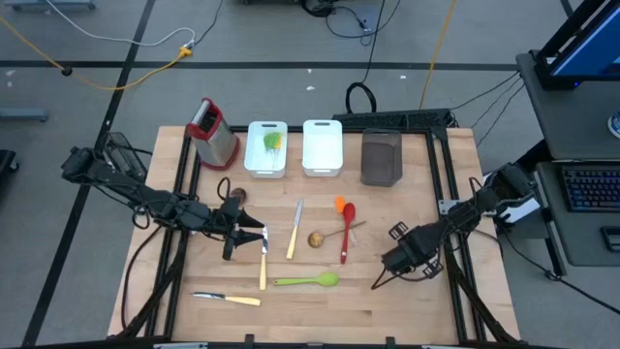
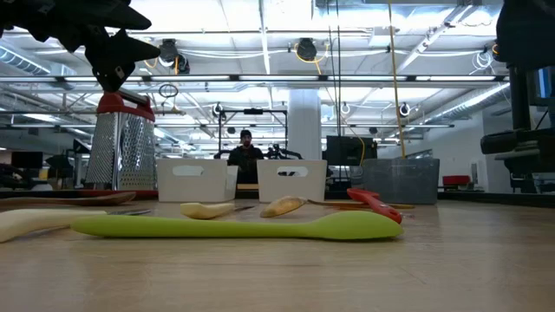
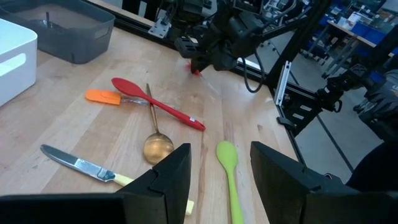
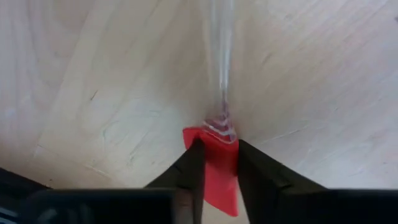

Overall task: Pick & Place Kitchen Items
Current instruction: Put the red spatula into the left white bin

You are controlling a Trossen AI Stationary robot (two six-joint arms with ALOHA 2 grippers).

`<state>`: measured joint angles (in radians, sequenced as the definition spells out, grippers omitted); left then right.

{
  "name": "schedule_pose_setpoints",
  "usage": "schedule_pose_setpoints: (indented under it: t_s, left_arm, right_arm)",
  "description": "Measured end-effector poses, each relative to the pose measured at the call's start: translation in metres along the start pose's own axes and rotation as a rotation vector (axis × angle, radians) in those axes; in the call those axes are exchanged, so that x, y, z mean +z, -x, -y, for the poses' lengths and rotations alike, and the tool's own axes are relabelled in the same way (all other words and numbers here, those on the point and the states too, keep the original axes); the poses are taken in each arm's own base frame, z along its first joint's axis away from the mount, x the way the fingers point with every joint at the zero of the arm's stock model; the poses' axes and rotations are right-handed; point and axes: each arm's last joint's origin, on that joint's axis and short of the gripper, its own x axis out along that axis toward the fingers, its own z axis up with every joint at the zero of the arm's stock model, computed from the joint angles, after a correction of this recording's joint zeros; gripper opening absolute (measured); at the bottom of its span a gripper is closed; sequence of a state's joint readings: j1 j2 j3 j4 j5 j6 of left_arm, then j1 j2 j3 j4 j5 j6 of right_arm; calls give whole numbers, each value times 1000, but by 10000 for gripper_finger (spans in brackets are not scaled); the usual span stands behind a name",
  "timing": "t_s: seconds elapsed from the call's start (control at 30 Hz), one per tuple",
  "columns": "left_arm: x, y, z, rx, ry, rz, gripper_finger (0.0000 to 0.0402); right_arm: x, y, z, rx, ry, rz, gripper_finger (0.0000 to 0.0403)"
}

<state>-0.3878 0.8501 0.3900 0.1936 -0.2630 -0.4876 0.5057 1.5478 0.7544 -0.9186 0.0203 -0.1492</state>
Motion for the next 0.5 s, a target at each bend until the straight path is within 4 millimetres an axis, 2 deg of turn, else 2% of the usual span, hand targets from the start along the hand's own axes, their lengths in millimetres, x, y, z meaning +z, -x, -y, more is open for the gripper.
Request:
schedule_pose_setpoints:
  t_s: [0.13,0.5]
  left_arm:
    - [0,0,0,0,-4,0,168]
    - [2,0,1,-10,-1,20,168]
  right_arm:
    - [0,0,2,8,-10,0,24]
    - [0,2,4,13,-20,17,22]
